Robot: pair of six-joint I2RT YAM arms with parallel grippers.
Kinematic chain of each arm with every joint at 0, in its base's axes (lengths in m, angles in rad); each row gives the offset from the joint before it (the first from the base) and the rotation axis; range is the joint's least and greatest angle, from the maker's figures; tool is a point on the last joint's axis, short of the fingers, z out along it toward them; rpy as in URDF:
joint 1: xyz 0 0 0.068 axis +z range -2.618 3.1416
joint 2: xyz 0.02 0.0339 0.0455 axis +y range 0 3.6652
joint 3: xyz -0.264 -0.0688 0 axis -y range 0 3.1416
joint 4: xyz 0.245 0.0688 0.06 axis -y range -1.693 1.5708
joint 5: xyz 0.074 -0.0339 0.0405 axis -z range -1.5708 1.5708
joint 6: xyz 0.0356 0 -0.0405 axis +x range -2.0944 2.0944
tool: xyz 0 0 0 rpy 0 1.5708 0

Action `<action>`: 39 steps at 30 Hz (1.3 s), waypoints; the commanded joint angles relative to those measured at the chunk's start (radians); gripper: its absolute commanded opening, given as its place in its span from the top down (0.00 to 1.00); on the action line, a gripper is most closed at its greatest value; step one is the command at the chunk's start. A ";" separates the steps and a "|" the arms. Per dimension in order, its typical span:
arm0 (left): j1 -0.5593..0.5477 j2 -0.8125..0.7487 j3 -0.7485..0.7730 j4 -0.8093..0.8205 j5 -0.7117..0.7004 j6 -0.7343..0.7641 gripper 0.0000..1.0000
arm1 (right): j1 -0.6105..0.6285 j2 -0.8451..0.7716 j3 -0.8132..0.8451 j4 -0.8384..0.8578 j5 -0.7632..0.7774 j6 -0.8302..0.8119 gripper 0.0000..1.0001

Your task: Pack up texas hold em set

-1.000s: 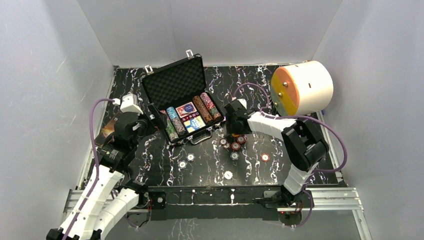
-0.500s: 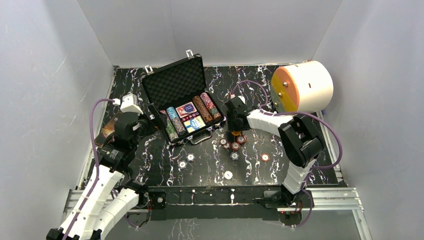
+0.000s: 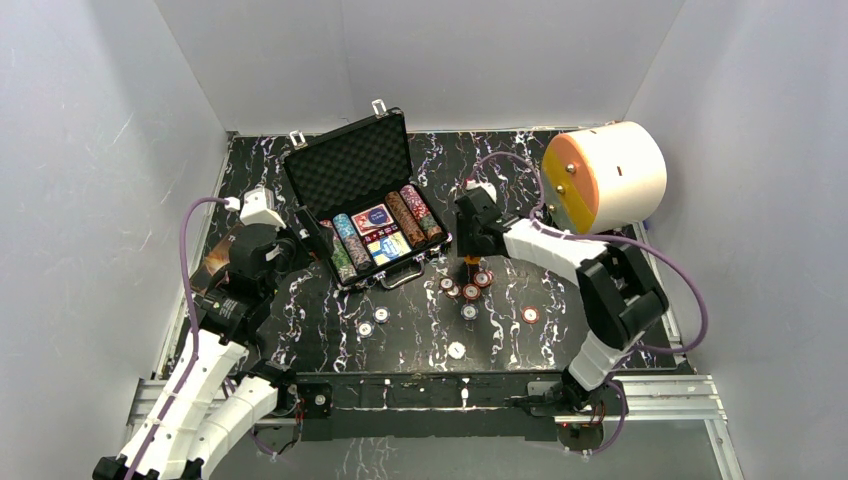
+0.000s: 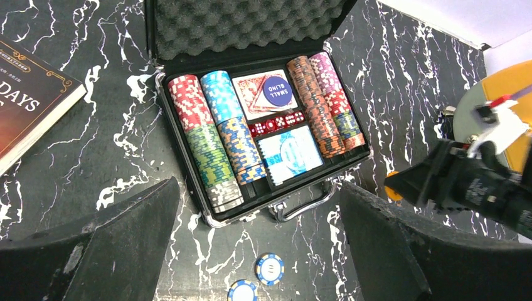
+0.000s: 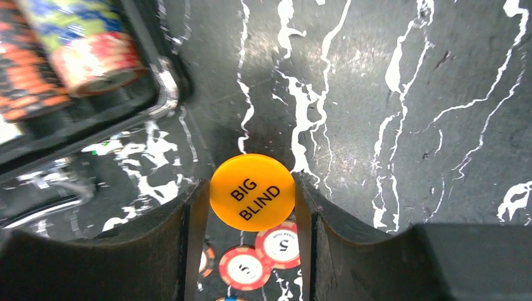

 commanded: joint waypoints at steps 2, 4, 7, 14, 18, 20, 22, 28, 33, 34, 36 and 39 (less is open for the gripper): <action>0.006 -0.014 0.011 -0.005 -0.040 0.013 0.02 | 0.017 -0.114 0.045 0.031 -0.053 0.026 0.50; 0.007 -0.018 0.012 -0.008 -0.047 0.015 0.02 | 0.041 -0.110 0.070 0.032 -0.071 0.032 0.50; 0.007 -0.025 0.013 -0.011 -0.053 0.018 0.02 | 0.087 -0.076 0.120 0.045 -0.089 0.039 0.49; 0.006 -0.034 0.012 -0.020 -0.059 0.018 0.02 | 0.202 0.096 0.290 0.082 -0.066 0.027 0.49; 0.006 -0.038 0.005 -0.025 -0.057 0.015 0.02 | 0.242 0.206 0.410 0.081 -0.038 0.011 0.49; 0.007 -0.041 0.002 -0.028 -0.056 0.012 0.02 | 0.249 0.253 0.458 0.065 -0.031 0.001 0.49; 0.007 -0.044 0.001 -0.030 -0.056 0.018 0.02 | 0.253 0.289 0.492 0.058 -0.028 -0.016 0.49; 0.007 -0.021 0.014 -0.037 -0.065 0.057 0.02 | 0.261 0.349 0.550 0.026 -0.056 -0.056 0.48; 0.006 -0.014 0.018 -0.033 -0.063 0.057 0.02 | 0.263 0.371 0.574 0.031 -0.083 -0.065 0.45; 0.006 -0.013 0.020 -0.034 -0.063 0.058 0.02 | 0.263 0.376 0.583 0.024 -0.086 -0.066 0.44; 0.007 -0.015 0.023 -0.037 -0.063 0.059 0.02 | 0.264 0.383 0.601 0.002 -0.089 -0.068 0.39; 0.006 -0.015 0.025 -0.034 -0.052 0.060 0.02 | 0.264 0.365 0.605 0.005 -0.110 -0.085 0.34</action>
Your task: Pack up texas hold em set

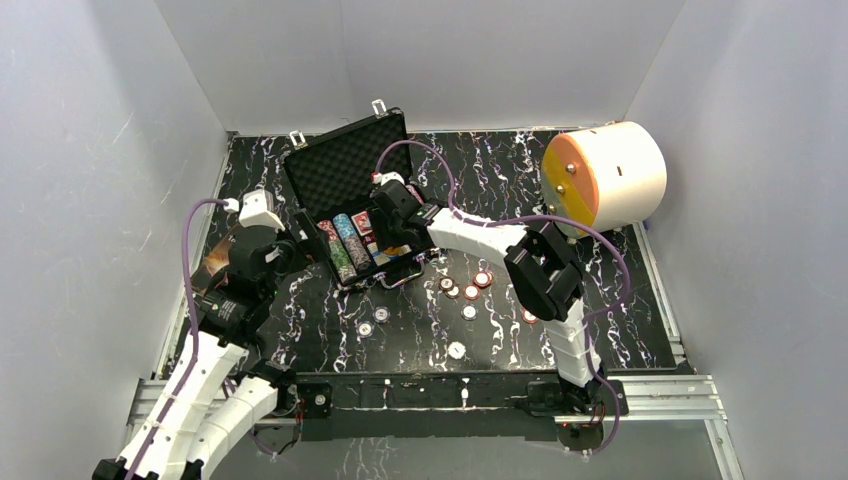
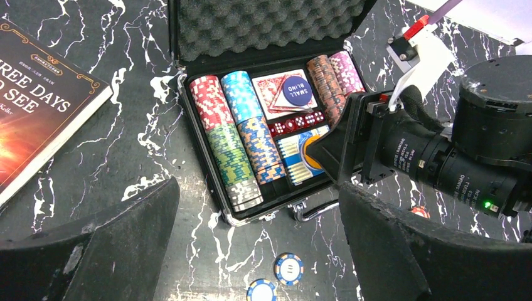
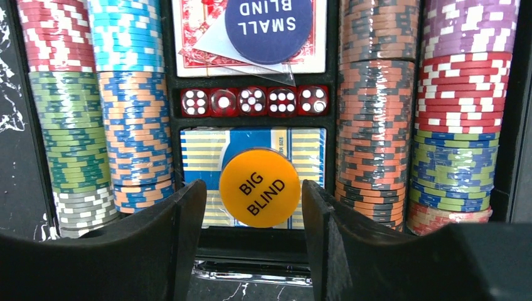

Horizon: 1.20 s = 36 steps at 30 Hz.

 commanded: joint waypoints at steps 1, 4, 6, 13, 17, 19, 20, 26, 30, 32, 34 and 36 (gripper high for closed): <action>0.007 -0.001 0.027 -0.005 0.001 0.017 0.02 | 0.004 -0.023 0.056 0.003 -0.025 -0.034 0.33; 0.006 0.010 0.040 -0.005 0.019 0.026 0.02 | 0.003 -0.061 0.046 -0.002 -0.010 -0.042 0.30; 0.006 0.015 0.046 -0.004 0.030 0.026 0.02 | 0.001 -0.104 0.021 -0.006 0.001 -0.040 0.30; 0.006 0.039 0.046 0.022 0.184 0.037 0.02 | -0.031 -0.403 -0.285 -0.004 0.114 0.035 0.32; 0.007 0.056 0.017 0.066 0.285 0.037 0.01 | -0.041 -0.538 -0.451 -0.035 0.130 0.046 0.32; 0.006 0.051 -0.008 0.104 0.308 0.027 0.02 | -0.041 -0.562 -0.501 -0.067 0.108 0.048 0.32; 0.006 0.048 -0.024 0.123 0.311 0.020 0.02 | -0.041 -0.563 -0.521 -0.077 0.099 0.051 0.32; 0.007 0.060 -0.046 0.150 0.302 -0.027 0.02 | -0.041 -0.484 -0.543 -0.074 0.020 0.064 0.35; 0.007 0.068 -0.047 0.127 0.294 -0.050 0.01 | -0.041 -0.415 -0.514 -0.071 -0.001 0.068 0.36; 0.006 0.069 -0.048 0.121 0.296 -0.053 0.02 | -0.040 -0.386 -0.509 -0.069 -0.014 0.057 0.36; 0.007 0.069 -0.052 0.120 0.296 -0.055 0.02 | -0.041 -0.355 -0.495 -0.081 -0.011 0.046 0.36; 0.007 0.070 -0.053 0.120 0.295 -0.057 0.02 | -0.041 -0.323 -0.486 -0.089 0.002 0.043 0.39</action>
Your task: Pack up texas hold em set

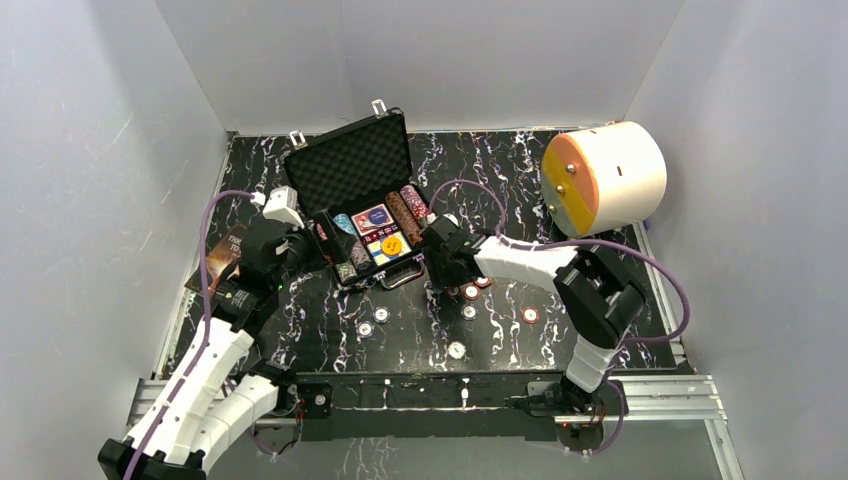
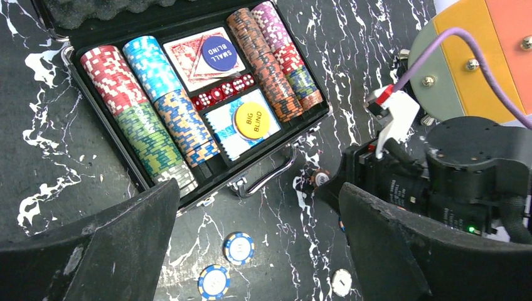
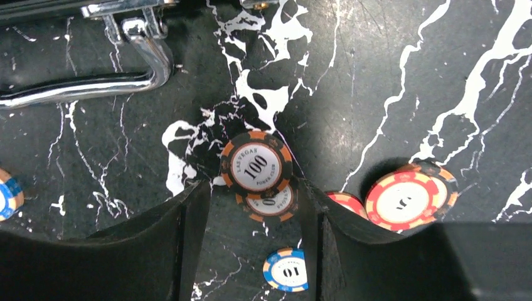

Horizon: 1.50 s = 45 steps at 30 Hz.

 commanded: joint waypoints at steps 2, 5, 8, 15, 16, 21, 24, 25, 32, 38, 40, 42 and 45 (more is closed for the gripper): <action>0.006 0.001 -0.009 0.007 0.011 -0.014 0.02 | 0.004 0.057 0.065 -0.005 0.020 -0.012 0.41; 0.006 0.004 -0.008 0.006 0.009 -0.014 0.02 | 0.003 0.070 0.071 0.009 0.037 -0.020 0.40; 0.005 0.002 -0.009 0.002 0.002 -0.011 0.02 | 0.003 0.098 0.085 0.008 0.052 -0.031 0.38; 0.006 -0.003 -0.012 -0.007 -0.015 -0.003 0.02 | 0.003 0.124 0.104 0.006 0.101 -0.045 0.39; 0.007 -0.002 -0.013 -0.005 -0.016 -0.003 0.02 | 0.004 0.127 0.106 0.013 0.101 -0.052 0.39; 0.006 0.012 -0.011 -0.002 -0.018 -0.003 0.02 | 0.004 0.163 0.128 0.013 0.116 -0.069 0.42; 0.006 0.013 -0.011 -0.003 -0.021 0.001 0.02 | 0.003 0.159 0.112 0.020 0.115 -0.077 0.50; 0.007 0.012 -0.011 -0.003 -0.024 0.001 0.02 | 0.004 0.152 0.103 0.024 0.111 -0.081 0.53; 0.005 0.007 -0.014 -0.004 -0.031 0.002 0.02 | 0.003 0.097 0.051 -0.009 0.076 -0.102 0.62; 0.006 0.005 -0.020 -0.003 -0.035 0.002 0.02 | 0.002 0.023 0.055 -0.074 0.067 -0.111 0.62; 0.007 0.001 -0.019 -0.006 -0.035 0.000 0.02 | 0.002 -0.001 0.079 -0.088 0.037 -0.108 0.61; 0.007 -0.004 -0.019 -0.009 -0.036 0.000 0.02 | 0.000 -0.023 0.086 -0.096 0.044 -0.084 0.51; 0.006 -0.011 -0.020 -0.015 -0.034 -0.003 0.02 | -0.014 -0.026 0.060 -0.083 -0.034 -0.080 0.34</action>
